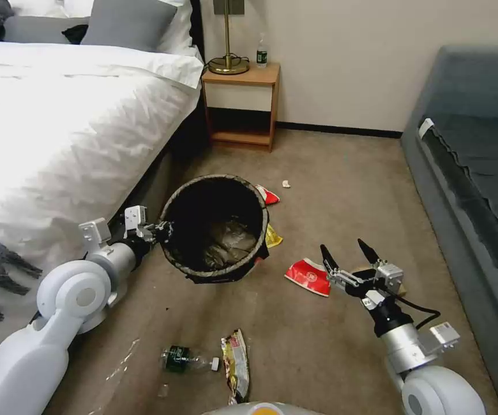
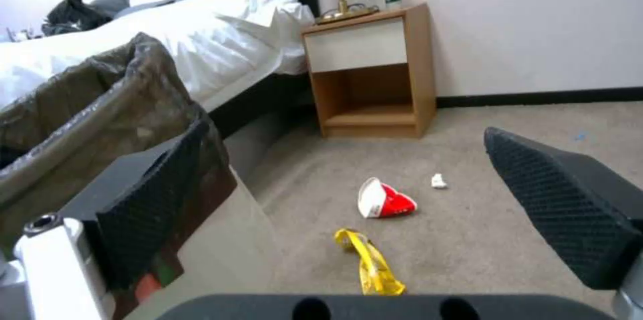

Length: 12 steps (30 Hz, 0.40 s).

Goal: Pick up the trash can from the floor.

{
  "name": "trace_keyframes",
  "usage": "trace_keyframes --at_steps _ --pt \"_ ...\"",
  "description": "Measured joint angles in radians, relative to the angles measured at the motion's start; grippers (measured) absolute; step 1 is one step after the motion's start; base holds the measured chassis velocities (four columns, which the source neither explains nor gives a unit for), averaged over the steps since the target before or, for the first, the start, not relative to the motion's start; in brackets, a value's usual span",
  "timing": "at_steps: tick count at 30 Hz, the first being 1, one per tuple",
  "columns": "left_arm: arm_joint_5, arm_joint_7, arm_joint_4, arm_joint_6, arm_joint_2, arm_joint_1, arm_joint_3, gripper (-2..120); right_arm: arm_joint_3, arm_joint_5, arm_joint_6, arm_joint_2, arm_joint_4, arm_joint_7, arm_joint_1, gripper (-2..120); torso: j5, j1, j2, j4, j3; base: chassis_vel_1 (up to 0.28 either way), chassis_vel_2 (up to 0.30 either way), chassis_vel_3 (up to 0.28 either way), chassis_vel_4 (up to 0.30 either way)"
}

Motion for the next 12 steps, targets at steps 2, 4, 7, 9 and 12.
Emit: trace_keyframes --at_steps 2,4,7,9,12 --pt "0.006 0.0 0.0 0.0 -0.003 0.003 0.0 3 0.0 0.0 0.001 -0.001 0.0 0.0 0.0 100 0.0 0.0 0.0 0.0 0.0 0.0 0.0 0.0 0.0" --pt "0.015 0.0 0.0 -0.001 -0.008 0.006 0.0 3 0.0 0.0 0.002 -0.003 0.0 0.0 0.0 100 -0.0001 0.0 0.0 0.0 0.0 0.0 0.0 0.0 0.0" --pt "0.026 0.0 0.0 -0.002 -0.014 0.01 0.0 3 0.001 0.0 0.004 -0.005 0.0 0.0 0.0 100 0.0 0.0 0.0 0.0 0.0 0.0 0.0 0.0 0.0" --pt "0.029 0.0 0.0 -0.002 -0.016 0.011 0.001 3 0.002 0.0 0.004 -0.006 0.0 0.0 0.0 100 0.0 0.0 0.0 0.0 0.0 0.0 0.0 0.0 0.0" --pt "0.034 0.0 0.0 -0.002 -0.021 0.011 0.003 3 0.003 0.0 0.005 -0.007 0.0 0.0 -0.001 100 0.0 0.0 0.0 0.0 0.0 0.0 0.0 0.0 0.0"
